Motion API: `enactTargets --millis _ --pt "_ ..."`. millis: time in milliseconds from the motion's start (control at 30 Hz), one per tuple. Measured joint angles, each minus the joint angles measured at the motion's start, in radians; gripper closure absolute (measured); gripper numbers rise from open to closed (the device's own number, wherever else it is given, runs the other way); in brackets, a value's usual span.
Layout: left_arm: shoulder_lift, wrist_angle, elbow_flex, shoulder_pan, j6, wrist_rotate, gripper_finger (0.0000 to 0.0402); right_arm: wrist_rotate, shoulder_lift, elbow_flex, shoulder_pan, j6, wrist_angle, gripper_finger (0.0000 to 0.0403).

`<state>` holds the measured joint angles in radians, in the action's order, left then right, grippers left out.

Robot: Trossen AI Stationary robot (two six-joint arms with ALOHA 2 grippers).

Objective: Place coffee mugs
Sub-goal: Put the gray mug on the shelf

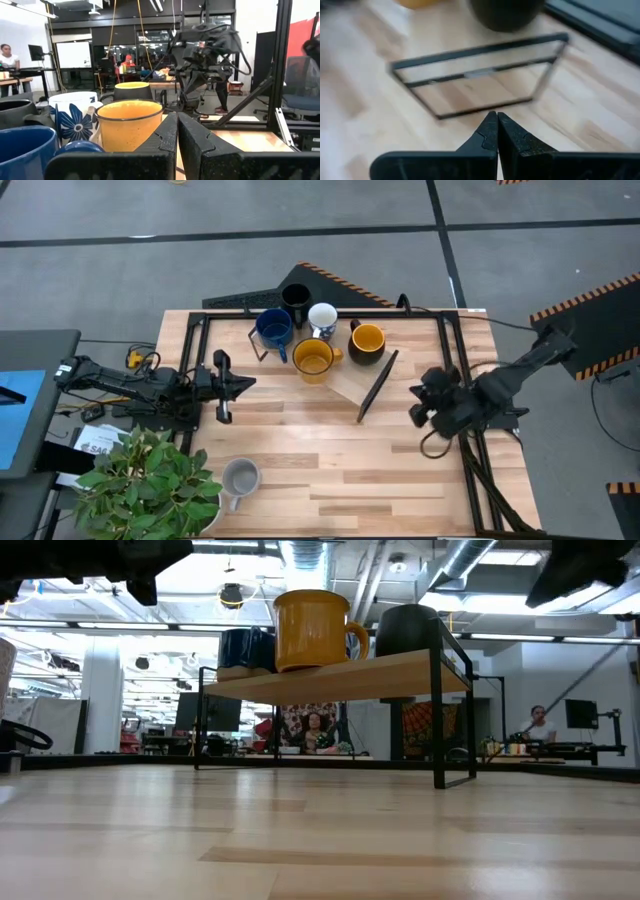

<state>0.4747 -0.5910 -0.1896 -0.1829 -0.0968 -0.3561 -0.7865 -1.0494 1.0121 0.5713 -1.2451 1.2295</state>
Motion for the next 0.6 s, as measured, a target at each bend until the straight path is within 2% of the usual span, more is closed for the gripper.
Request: enactTargets --millis 100,200,367,467,600 --pt "0.000 -0.003 0.000 0.000 -0.015 0.000 0.0401 0.034 0.178 -0.150 0.005 0.221 -0.279 0.0383" --pt "0.000 -0.002 0.000 0.000 -0.019 -0.001 0.0401 0.129 0.323 -0.316 -0.011 0.458 -0.628 0.0383" --pt "0.000 -0.002 0.000 0.000 -0.023 -0.011 0.0401 0.226 0.460 -0.549 -0.090 0.811 -1.104 0.0383" --pt "0.000 -0.004 0.000 0.000 -0.047 -0.042 0.0402 0.272 0.488 -0.623 -0.177 0.982 -1.252 0.0383" --pt "0.000 -0.007 0.000 0.000 -0.049 -0.109 0.0401 0.344 0.510 -0.643 -0.302 1.076 -1.305 0.0382"
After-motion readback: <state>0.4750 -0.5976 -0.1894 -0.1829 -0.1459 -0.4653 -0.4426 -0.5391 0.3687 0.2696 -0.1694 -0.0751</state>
